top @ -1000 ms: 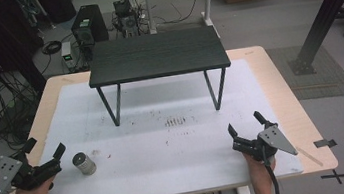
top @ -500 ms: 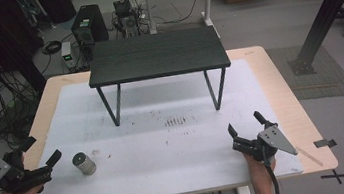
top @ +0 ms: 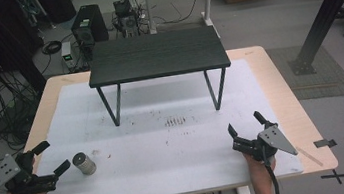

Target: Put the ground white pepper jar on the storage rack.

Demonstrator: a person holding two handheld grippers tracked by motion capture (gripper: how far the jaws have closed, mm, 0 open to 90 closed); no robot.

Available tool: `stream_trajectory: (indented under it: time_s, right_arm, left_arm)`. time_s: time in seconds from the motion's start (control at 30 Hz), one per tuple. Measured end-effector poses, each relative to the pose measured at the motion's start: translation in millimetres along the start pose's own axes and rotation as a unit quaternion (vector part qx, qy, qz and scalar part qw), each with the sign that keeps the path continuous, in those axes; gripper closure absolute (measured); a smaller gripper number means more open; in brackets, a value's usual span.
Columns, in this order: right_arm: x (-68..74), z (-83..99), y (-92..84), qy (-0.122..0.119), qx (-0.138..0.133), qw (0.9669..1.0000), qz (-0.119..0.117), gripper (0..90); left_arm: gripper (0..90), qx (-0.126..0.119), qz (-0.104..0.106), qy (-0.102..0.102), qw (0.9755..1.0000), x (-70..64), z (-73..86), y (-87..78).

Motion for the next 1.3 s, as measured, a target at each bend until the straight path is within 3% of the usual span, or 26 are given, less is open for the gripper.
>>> stream_trajectory:
  time_s: [0.53, 0.83, 1.03, 1.3]
  right_arm:
    - [0.1, 0.1, -0.3, 0.0, -0.001, 1.0, 0.0, 3.8]
    - [0.2, 0.1, -0.4, 0.0, -0.002, 1.0, 0.0, 3.7]
    - [0.2, 0.1, -0.5, 0.0, -0.002, 1.0, 0.0, 3.7]
    - [0.2, 0.1, -0.5, 0.0, -0.002, 1.0, 0.0, 3.7]
  left_arm:
    - [0.4, 0.056, 0.017, 0.0, 0.9983, -4.6, 8.3, 18.1]
    - [0.5, 0.096, 0.019, 0.001, 0.9952, -5.2, 12.8, 31.2]
    - [1.4, 0.127, 0.02, 0.004, 0.9917, -6.2, 16.9, 38.6]
    - [5.6, 0.174, 0.028, 0.008, 0.9843, -8.9, 26.5, 45.1]
Point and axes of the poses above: each handheld gripper's, and its own axes: y roughly forward along the jaws, z roughly out of its underside, x roughly to its left, the point moved 5 cm from there along y, roughly forward along the jaws, and after that the axes turned 15 degrees about x, right-handed, at the moved point
